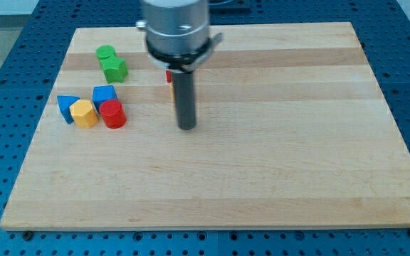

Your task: Slide your arm to the center

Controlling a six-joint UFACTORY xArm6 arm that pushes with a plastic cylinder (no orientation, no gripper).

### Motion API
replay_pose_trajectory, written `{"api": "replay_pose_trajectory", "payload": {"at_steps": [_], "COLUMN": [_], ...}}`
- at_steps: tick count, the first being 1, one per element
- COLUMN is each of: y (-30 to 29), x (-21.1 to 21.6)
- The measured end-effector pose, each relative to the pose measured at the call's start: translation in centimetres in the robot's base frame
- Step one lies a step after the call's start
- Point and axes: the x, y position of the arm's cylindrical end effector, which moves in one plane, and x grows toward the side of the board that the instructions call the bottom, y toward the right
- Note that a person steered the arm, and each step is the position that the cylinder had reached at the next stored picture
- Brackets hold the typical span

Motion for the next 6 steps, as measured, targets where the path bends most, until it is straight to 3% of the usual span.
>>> {"api": "replay_pose_trajectory", "payload": {"at_steps": [1,3,5,6], "y": [-3.6,-4.3,-1.7,4.1], "x": [-0.6,-7.7,-5.5,-2.9]}}
